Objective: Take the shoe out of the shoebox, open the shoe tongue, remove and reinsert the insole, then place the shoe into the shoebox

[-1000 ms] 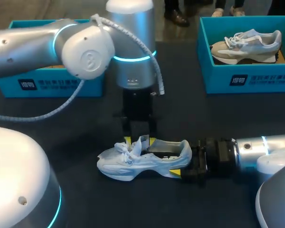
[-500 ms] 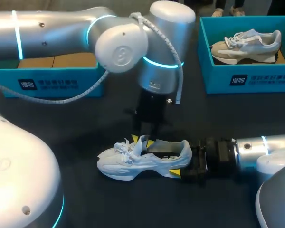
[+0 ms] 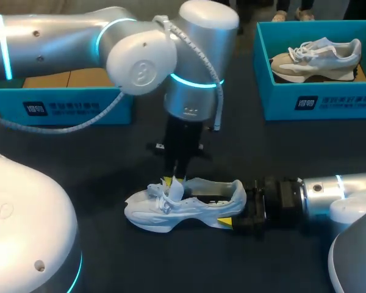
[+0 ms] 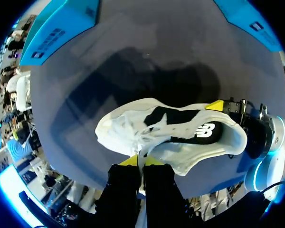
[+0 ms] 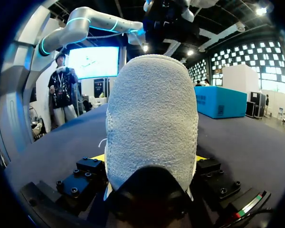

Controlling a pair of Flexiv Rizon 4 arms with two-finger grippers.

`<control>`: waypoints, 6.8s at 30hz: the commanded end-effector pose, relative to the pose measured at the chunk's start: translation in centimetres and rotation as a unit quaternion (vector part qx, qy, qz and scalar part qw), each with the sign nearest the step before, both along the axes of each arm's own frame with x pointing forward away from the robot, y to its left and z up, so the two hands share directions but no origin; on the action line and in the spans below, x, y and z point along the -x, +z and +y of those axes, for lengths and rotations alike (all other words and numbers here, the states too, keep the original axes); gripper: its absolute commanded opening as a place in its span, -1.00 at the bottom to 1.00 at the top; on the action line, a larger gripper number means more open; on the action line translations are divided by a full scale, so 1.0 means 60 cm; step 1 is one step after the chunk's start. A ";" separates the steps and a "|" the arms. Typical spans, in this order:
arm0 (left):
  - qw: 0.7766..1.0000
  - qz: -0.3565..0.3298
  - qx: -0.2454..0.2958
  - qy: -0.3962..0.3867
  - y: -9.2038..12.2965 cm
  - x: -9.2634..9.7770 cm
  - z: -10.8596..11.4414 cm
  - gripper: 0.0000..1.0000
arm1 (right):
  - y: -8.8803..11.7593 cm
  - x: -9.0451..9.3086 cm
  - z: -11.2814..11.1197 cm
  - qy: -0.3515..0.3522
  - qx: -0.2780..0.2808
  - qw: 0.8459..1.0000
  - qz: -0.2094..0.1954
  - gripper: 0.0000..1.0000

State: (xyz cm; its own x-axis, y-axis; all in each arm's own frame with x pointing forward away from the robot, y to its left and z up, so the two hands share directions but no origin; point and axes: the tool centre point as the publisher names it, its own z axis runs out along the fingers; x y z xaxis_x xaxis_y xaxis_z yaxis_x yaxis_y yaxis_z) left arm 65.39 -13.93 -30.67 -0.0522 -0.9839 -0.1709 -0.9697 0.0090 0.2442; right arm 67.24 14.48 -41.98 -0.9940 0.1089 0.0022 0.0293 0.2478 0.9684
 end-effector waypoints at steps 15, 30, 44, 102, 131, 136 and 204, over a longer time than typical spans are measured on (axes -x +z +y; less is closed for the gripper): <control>0.984 0.010 0.149 0.102 -0.057 0.013 0.092 -1.00 | -0.003 0.000 0.000 -0.002 0.001 1.000 0.000 -1.00; 0.987 0.011 0.136 0.090 -0.071 0.034 0.107 -0.03 | -0.003 0.000 0.000 -0.002 0.001 1.000 0.000 -1.00; 0.985 -0.071 0.159 0.010 0.058 0.028 0.113 0.91 | -0.003 0.000 0.000 -0.002 0.001 1.000 0.000 -1.00; 0.678 0.004 0.184 -0.711 0.074 0.008 -0.031 -1.00 | -0.003 0.000 0.000 -0.002 0.001 1.000 0.000 -1.00; 0.641 0.010 0.249 -0.726 -0.049 -0.027 -0.098 -1.00 | -0.003 0.000 0.000 -0.002 0.001 1.000 0.000 -1.00; 0.641 0.004 0.242 -0.728 -0.065 -0.017 -0.097 -1.00 | -0.003 0.000 0.000 -0.002 0.001 1.000 0.000 -1.00; 0.666 -0.056 0.154 -0.728 -0.192 -0.026 -0.092 -0.16 | -0.003 0.000 0.000 -0.002 0.001 1.000 0.000 -1.00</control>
State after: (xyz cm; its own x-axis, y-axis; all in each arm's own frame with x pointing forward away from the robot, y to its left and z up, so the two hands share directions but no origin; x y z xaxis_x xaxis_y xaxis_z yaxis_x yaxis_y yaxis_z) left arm 66.34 -18.86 -41.11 -0.9928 0.1140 -0.0360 0.1165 0.9901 -0.0777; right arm 67.30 14.47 -42.08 -0.9939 0.1102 0.0017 0.0290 0.2465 0.9687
